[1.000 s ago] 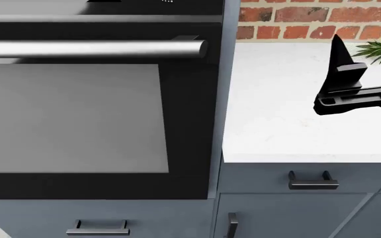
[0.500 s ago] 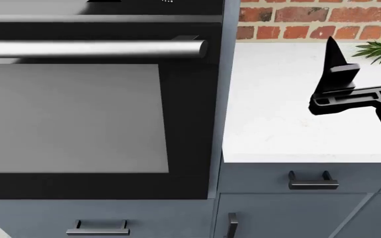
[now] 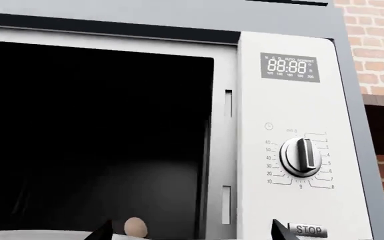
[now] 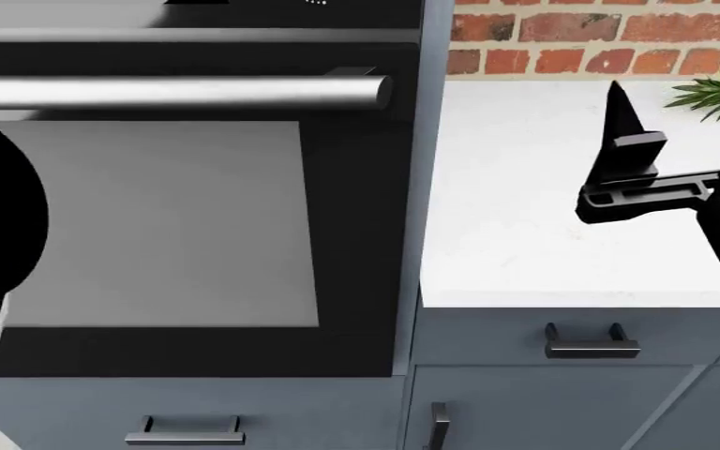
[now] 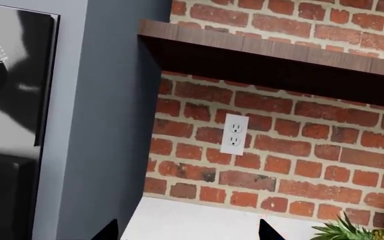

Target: Open the microwave door

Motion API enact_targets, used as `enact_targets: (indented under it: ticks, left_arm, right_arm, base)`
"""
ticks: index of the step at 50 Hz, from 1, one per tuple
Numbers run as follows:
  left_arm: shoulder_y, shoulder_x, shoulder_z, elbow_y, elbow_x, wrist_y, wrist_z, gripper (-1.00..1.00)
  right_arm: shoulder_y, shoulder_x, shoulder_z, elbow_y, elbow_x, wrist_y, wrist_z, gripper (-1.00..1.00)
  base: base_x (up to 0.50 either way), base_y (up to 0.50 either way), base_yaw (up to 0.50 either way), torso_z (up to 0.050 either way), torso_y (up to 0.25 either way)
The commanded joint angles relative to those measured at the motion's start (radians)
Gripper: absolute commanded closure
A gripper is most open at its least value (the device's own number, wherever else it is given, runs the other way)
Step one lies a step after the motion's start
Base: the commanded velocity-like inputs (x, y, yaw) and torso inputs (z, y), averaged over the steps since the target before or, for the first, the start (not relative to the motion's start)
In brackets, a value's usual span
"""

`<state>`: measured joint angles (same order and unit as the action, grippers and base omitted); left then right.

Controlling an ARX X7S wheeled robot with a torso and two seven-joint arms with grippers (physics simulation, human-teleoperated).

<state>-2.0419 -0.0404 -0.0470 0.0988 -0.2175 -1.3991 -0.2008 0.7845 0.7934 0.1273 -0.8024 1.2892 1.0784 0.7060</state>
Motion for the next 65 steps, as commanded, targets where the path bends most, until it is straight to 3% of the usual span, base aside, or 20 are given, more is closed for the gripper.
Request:
enact_targets:
  ticks: [1, 15, 18, 24, 28, 34, 41, 47, 50, 59, 65]
  left_arm:
    - [0.09, -0.044, -0.077, 0.306, 0.014, -0.083, -0.088, -1.0]
    - [0.073, -0.199, -0.088, 0.479, 0.014, -0.17, -0.158, -1.0]
    - [0.06, -0.267, -0.096, 0.496, -0.079, -0.171, -0.234, -1.0]
    - [-0.018, -0.446, -0.102, 0.46, -0.407, -0.17, -0.496, -1.0]
    - [-0.097, -0.557, -0.036, 0.401, -0.484, -0.164, -0.553, -1.0]
    - [-0.221, -0.671, 0.148, 0.276, -0.45, -0.117, -0.503, -1.0]
    - [-0.313, -0.736, 0.323, 0.153, -0.343, -0.059, -0.397, -1.0]
    - [-0.314, -0.672, 0.349, 0.124, 0.116, -0.08, -0.038, -1.0]
    - [-0.313, -0.656, 0.35, 0.088, 0.262, -0.081, 0.078, -1.0]
    - [-0.28, -0.74, 0.419, -0.054, 0.343, -0.005, 0.11, -1.0]
    - [-0.093, -0.806, 0.291, -0.075, 0.339, -0.028, 0.084, -1.0]
  right_arm:
    - [-0.005, -0.004, -0.012, 0.004, -0.017, -0.008, -0.006, -1.0]
    - [0.014, -0.003, -0.025, 0.012, -0.008, -0.003, 0.007, -1.0]
    - [0.019, -0.001, -0.028, 0.014, -0.006, -0.002, 0.007, -1.0]
    - [0.022, -0.001, -0.032, 0.014, -0.004, -0.002, 0.011, -1.0]
    - [0.016, 0.0, -0.033, 0.012, -0.008, -0.006, 0.007, -1.0]
    - [0.0, -0.007, -0.041, 0.013, -0.033, -0.019, -0.007, -1.0]
    - [-0.008, -0.01, -0.05, 0.016, -0.05, -0.028, -0.019, -1.0]
    - [-0.019, -0.011, -0.052, 0.016, -0.061, -0.036, -0.024, -1.0]
    - [-0.019, -0.013, -0.054, 0.016, -0.063, -0.039, -0.025, -1.0]
    - [-0.029, -0.011, -0.055, 0.015, -0.063, -0.043, -0.023, -1.0]
    - [-0.02, -0.017, -0.071, 0.018, -0.066, -0.04, -0.021, -1.0]
  base:
    - [0.0, 0.0, 0.0, 0.0, 0.0]
    - [0.0, 0.0, 0.0, 0.0, 0.0]
    - [0.0, 0.0, 0.0, 0.0, 0.0]
    - [0.0, 0.0, 0.0, 0.0, 0.0]
    - [0.0, 0.0, 0.0, 0.0, 0.0]
    - [0.0, 0.0, 0.0, 0.0, 0.0]
    - [0.0, 0.0, 0.0, 0.0, 0.0]
    - [0.0, 0.0, 0.0, 0.0, 0.0]
    - [0.0, 0.0, 0.0, 0.0, 0.0]
    - [0.0, 0.0, 0.0, 0.0, 0.0]
    - [0.0, 0.0, 0.0, 0.0, 0.0]
